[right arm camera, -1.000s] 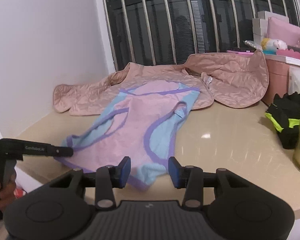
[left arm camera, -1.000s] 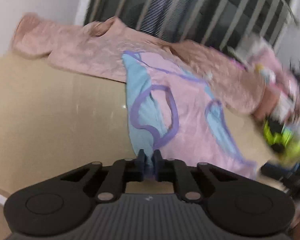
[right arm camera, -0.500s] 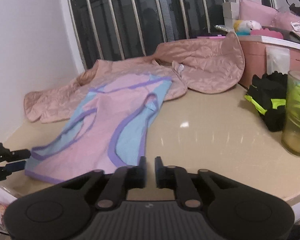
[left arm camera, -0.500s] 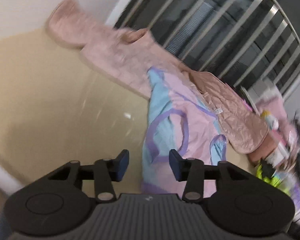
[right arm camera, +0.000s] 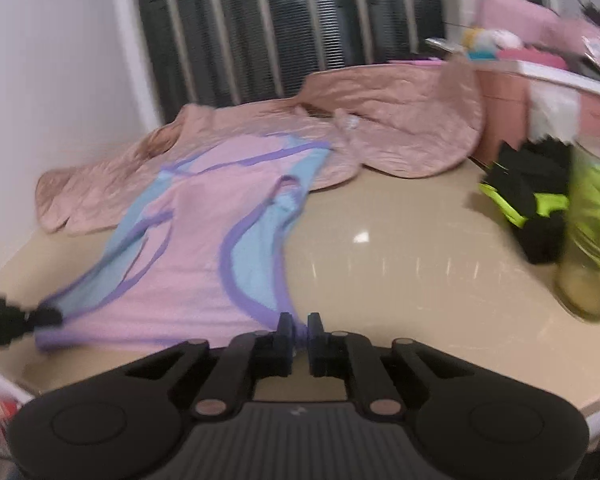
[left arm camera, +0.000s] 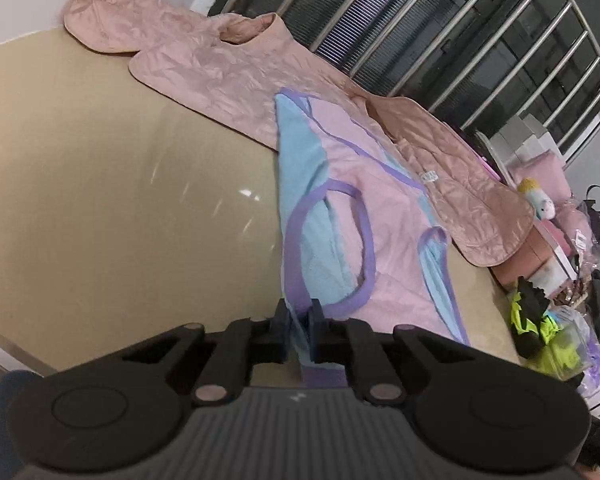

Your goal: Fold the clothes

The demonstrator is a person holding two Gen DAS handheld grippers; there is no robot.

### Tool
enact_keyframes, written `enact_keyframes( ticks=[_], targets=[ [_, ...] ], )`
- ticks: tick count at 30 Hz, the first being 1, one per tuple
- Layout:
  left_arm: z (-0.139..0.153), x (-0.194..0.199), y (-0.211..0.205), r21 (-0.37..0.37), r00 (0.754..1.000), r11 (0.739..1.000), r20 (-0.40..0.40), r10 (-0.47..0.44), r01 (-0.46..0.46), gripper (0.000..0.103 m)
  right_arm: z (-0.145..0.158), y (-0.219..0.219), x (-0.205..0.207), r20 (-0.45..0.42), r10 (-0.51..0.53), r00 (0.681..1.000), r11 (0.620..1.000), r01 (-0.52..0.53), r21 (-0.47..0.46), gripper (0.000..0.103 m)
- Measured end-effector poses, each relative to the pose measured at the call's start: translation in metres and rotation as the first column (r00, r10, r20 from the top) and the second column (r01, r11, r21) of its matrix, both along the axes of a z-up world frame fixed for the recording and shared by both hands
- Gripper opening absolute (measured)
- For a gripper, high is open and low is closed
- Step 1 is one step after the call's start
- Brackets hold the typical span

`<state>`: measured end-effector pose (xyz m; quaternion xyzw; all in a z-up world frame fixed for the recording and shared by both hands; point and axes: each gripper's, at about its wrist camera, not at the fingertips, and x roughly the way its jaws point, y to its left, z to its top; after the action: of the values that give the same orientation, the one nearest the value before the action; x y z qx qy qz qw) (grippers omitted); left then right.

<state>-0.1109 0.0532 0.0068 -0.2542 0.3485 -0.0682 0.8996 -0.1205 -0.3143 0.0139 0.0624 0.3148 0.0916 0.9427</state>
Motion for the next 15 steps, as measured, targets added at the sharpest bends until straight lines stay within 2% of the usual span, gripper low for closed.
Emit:
enact_keyframes(
  ticks=[2, 3, 4, 8, 12, 15],
  targets=[
    [0.007, 0.000, 0.000, 0.026, 1.000, 1.000, 0.021, 0.017, -0.018, 0.035, 0.006, 0.004, -0.004, 0.037, -0.002, 0.999, 0.999, 0.003, -0.041, 0.018],
    [0.013, 0.001, 0.000, 0.040, 0.999, 0.999, 0.046, 0.016, -0.018, 0.037, 0.009, 0.006, -0.005, 0.061, 0.008, 0.998, 0.998, -0.005, -0.057, 0.028],
    [0.018, 0.003, 0.000, 0.059, 0.998, 0.998, 0.068, 0.015, -0.019, 0.039, 0.012, 0.007, -0.005, 0.079, 0.020, 0.997, 0.998, -0.015, -0.064, 0.035],
    [0.033, 0.044, -0.015, 0.213, 0.997, 0.977, 0.072, -0.038, 0.022, 0.040, 0.022, 0.016, 0.024, 0.103, 0.054, 0.993, 0.995, -0.045, -0.084, 0.035],
    [0.033, 0.094, -0.048, 0.371, 0.987, 0.920, 0.052, -0.155, 0.125, 0.047, 0.029, 0.025, 0.077, 0.075, 0.082, 0.994, 0.994, -0.077, -0.077, 0.035],
    [0.028, 0.119, -0.065, 0.428, 0.978, 0.888, 0.037, -0.204, 0.168, 0.046, 0.028, 0.031, 0.113, 0.051, 0.090, 0.995, 0.992, -0.085, -0.093, 0.035]
  ],
)
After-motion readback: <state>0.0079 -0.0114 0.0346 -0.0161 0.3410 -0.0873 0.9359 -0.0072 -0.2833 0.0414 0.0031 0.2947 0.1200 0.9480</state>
